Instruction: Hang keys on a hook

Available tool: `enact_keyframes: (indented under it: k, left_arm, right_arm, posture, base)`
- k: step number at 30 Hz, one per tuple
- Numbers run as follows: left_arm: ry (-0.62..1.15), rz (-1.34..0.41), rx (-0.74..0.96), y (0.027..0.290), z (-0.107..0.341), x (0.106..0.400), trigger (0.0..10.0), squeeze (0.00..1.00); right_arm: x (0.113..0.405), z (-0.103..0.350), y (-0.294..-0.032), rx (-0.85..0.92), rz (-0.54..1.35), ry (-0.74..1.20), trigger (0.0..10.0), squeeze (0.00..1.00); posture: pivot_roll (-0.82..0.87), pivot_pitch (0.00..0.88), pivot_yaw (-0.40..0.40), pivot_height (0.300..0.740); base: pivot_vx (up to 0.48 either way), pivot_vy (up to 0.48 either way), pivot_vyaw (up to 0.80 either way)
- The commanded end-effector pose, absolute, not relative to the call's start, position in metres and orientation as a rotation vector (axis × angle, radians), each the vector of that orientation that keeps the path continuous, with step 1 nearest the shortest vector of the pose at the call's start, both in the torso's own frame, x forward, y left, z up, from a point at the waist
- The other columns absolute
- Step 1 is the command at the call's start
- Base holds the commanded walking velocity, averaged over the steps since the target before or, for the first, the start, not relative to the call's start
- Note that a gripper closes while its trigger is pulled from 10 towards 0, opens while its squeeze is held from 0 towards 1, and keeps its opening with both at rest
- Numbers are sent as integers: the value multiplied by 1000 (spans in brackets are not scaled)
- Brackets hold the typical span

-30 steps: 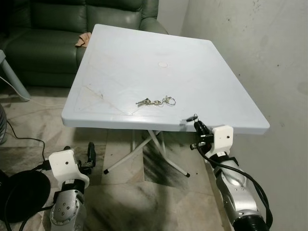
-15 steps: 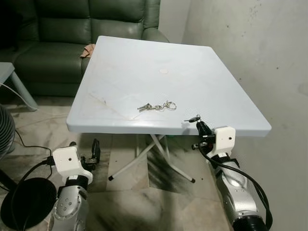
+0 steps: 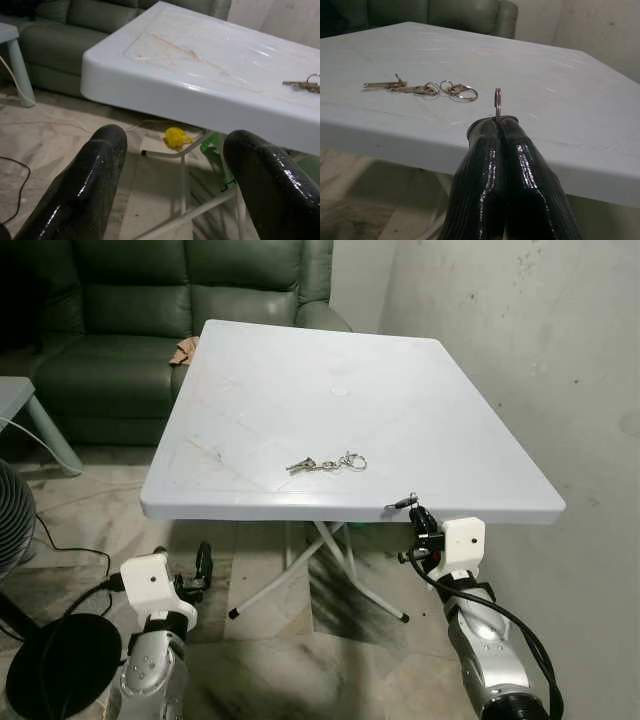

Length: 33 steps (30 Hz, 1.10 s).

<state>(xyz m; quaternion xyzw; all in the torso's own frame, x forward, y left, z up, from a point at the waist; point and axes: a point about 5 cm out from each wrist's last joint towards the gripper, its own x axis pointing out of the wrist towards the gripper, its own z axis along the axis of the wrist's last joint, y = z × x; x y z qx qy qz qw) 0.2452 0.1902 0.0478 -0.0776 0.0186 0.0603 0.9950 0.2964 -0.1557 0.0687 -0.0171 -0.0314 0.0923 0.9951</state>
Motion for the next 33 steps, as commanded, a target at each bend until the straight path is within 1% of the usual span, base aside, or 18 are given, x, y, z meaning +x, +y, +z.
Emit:
enact_keyframes:
  k: [1,3,6,12,21,33]
  left_arm:
    - [26,115,-158,190,49,247,10000,0]
    - [17,106,-172,185,49,238,10000,0]
    - [-7,92,-164,182,56,229,10000,0]
    - [-43,105,-162,190,71,218,10000,0]
    - [-79,106,-161,191,90,211,10000,0]
    - [-85,127,-208,189,100,213,10000,0]
  right_arm:
    - [298,71,-159,-34,167,-77,10000,0]
    - [291,74,-158,-25,166,-101,10000,0]
    - [283,81,-157,-5,167,-133,10000,0]
    - [273,94,-153,1,190,-181,10000,0]
    - [264,104,-150,-3,218,-190,10000,0]
    - [269,113,-143,11,230,-185,10000,0]
  posture:
    - [-53,0,-55,740]
    - [-68,0,-35,740]
    - [-70,0,-31,740]
    - [-68,0,-27,740]
    - [-58,0,-39,740]
    - [-44,0,-55,740]
  base:
    - [0,0,0]
    - [0,0,0]
    - [0,0,0]
    - [0,0,0]
    - [0,0,0]
    - [0,0,0]
